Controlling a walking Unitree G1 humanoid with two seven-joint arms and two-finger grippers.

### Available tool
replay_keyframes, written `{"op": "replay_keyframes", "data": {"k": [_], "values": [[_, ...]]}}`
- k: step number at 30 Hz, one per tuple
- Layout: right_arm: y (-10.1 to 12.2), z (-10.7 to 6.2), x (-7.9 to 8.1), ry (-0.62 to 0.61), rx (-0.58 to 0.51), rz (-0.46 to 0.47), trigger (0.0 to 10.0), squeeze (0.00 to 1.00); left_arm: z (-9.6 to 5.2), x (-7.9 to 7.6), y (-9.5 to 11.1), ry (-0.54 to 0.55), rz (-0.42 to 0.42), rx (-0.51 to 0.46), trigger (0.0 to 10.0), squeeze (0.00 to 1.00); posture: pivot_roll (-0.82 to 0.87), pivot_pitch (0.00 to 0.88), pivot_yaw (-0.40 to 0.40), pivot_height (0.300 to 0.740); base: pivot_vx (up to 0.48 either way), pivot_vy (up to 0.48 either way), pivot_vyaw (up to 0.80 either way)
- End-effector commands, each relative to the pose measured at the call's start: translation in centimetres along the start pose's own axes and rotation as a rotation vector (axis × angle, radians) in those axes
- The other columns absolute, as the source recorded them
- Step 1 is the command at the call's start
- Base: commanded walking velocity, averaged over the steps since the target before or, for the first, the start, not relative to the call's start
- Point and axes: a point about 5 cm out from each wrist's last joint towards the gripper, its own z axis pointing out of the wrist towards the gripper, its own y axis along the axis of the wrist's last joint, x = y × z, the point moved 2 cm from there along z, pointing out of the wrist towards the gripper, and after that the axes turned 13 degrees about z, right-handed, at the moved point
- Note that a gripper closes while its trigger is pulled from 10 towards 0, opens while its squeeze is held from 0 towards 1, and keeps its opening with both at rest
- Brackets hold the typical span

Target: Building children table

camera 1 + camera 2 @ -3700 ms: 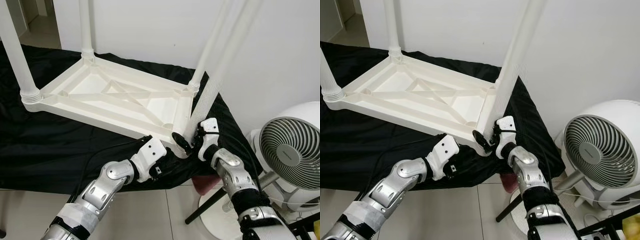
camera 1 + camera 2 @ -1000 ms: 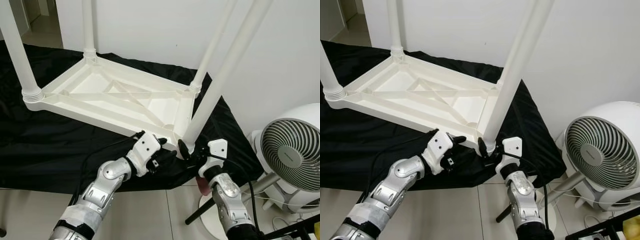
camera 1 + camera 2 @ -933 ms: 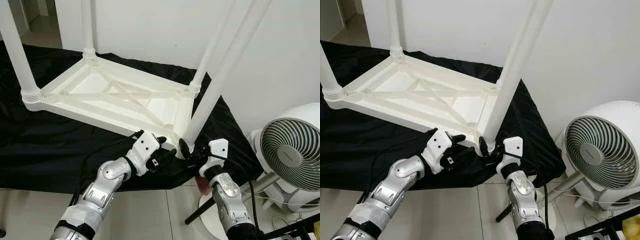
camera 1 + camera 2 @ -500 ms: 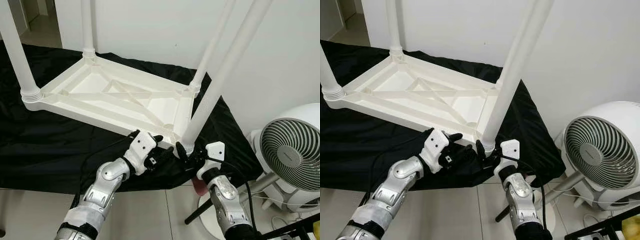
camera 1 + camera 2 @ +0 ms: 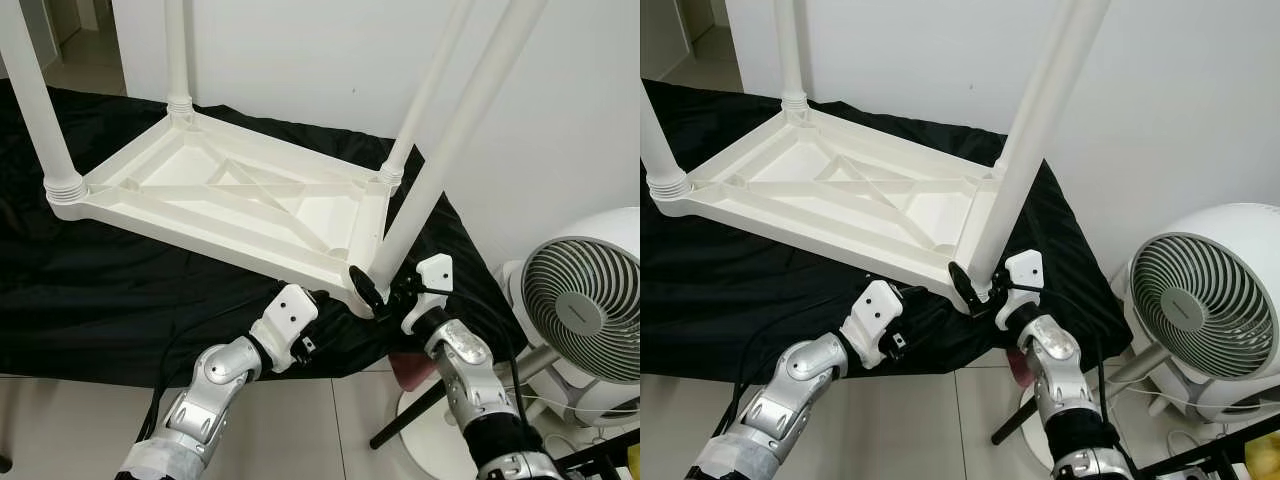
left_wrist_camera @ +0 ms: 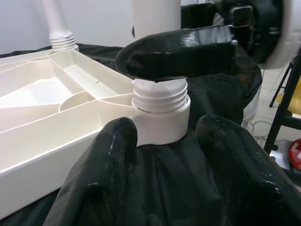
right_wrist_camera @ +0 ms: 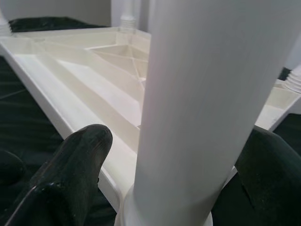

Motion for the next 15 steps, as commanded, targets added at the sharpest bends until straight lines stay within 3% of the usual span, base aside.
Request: {"op": "replay_keyframes", "data": {"k": [1, 6, 7, 9, 11, 15], "values": [[-0.7, -0.1, -0.2, 0.041, 0.065, 0.002, 10.0, 0.00, 0.3, -0.9, 0.5, -0.060, 0.009, -0.012, 10.0, 0.00, 0.11, 0.000, -0.176, 0.740, 0.000, 0.000, 0.00], [-0.6, 0.3, -0.2, 0.108, 0.105, -0.009, 10.0, 0.00, 0.5, -0.7, 1.1, -0.065, 0.022, -0.022, 10.0, 0.00, 0.12, 0.000, -0.181, 0.740, 0.000, 0.000, 0.00], [-0.5, 0.5, -0.3, 0.120, 0.111, -0.015, 6.6, 0.00, 0.5, -0.6, 1.2, -0.064, 0.025, -0.025, 10.0, 0.00, 0.12, 0.000, -0.182, 0.740, 0.000, 0.000, 0.00], [-0.4, 0.5, -0.3, 0.124, 0.115, -0.014, 6.6, 0.00, 0.5, -0.6, 1.3, -0.063, 0.026, -0.024, 10.0, 0.00, 0.12, 0.000, -0.182, 0.740, 0.000, 0.000, 0.00], [-0.3, 0.6, -0.6, 0.128, 0.121, -0.010, 0.0, 0.00, 0.6, -0.7, 1.5, -0.064, 0.008, -0.032, 10.0, 0.00, 0.13, 0.000, -0.184, 0.740, 0.000, 0.000, 0.00], [-0.4, 0.5, -0.9, 0.126, 0.134, 0.001, 0.0, 0.00, 0.6, -0.8, 1.6, -0.071, 0.008, -0.033, 10.0, 0.00, 0.13, 0.000, -0.185, 0.740, 0.000, 0.000, 0.00]]}}
